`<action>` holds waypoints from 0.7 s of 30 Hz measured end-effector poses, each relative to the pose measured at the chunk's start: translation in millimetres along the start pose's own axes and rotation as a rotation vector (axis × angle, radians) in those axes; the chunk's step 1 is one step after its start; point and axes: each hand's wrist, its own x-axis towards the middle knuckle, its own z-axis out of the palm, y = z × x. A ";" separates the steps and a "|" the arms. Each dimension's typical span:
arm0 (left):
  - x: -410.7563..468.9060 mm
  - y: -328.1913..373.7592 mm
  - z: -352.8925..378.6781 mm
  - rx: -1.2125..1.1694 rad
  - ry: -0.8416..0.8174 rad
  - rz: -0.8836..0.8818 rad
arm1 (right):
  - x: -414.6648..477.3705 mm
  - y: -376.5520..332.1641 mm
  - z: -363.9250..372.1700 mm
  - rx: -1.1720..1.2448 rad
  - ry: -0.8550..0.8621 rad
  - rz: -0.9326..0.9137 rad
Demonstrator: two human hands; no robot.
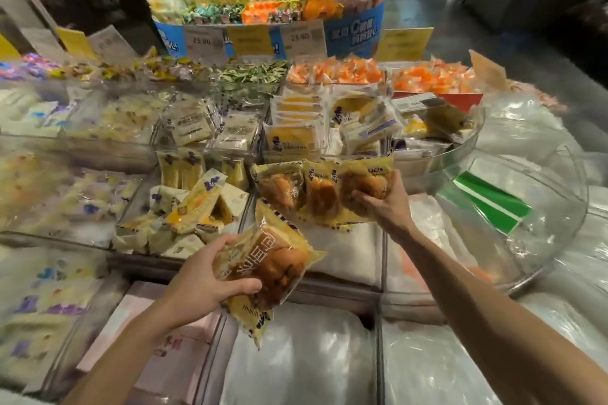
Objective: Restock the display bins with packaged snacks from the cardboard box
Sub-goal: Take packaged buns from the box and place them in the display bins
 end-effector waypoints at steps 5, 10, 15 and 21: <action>17.8 -6.0 4.2 -0.003 -0.005 -0.034 | 24.3 6.7 11.3 0.056 0.018 0.001; 42.6 -4.7 14.2 0.006 -0.076 0.010 | 30.1 11.7 23.7 -0.224 -0.022 -0.055; 65.4 -10.8 5.7 -0.008 -0.142 0.052 | 15.0 21.0 8.8 -0.952 0.219 -0.009; 83.5 -22.7 -8.1 -0.020 -0.183 0.061 | 0.0 14.6 18.6 -0.878 0.215 0.190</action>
